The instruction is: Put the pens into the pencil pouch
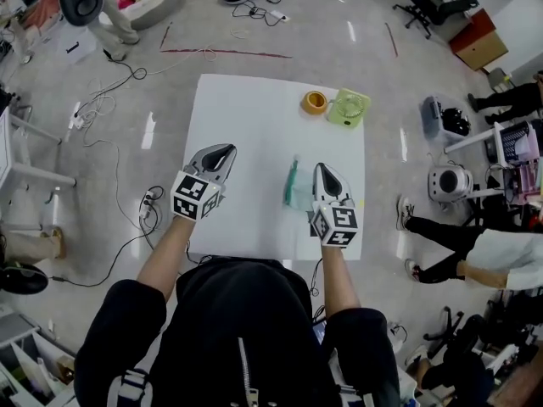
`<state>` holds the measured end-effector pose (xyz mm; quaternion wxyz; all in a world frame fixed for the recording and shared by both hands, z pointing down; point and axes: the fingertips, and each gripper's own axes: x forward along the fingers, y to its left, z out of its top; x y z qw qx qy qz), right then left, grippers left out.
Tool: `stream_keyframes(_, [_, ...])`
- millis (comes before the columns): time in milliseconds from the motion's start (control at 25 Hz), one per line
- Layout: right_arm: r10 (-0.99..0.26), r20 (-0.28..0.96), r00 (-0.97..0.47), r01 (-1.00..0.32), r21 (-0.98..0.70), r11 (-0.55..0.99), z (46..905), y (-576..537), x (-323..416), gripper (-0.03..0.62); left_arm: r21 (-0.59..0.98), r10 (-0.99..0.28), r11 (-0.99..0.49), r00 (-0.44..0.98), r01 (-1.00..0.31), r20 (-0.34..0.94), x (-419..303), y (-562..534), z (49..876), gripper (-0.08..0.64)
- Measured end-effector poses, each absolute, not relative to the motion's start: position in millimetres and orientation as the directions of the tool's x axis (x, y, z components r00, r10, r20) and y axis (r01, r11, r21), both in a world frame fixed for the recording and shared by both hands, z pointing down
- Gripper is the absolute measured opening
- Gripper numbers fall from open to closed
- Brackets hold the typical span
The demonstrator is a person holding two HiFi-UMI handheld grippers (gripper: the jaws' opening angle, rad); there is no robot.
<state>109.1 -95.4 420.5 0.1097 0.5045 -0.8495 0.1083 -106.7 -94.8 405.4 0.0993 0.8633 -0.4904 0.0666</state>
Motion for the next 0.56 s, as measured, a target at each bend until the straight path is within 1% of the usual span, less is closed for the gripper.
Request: stream_keyframes(560, [-0.836,0.290,-0.466,-0.881,-0.068,0.468,419,-81,101,0.008,0.108,-0.824,-0.514,0.525,-0.851,0.213,-107,-86,406,0.032])
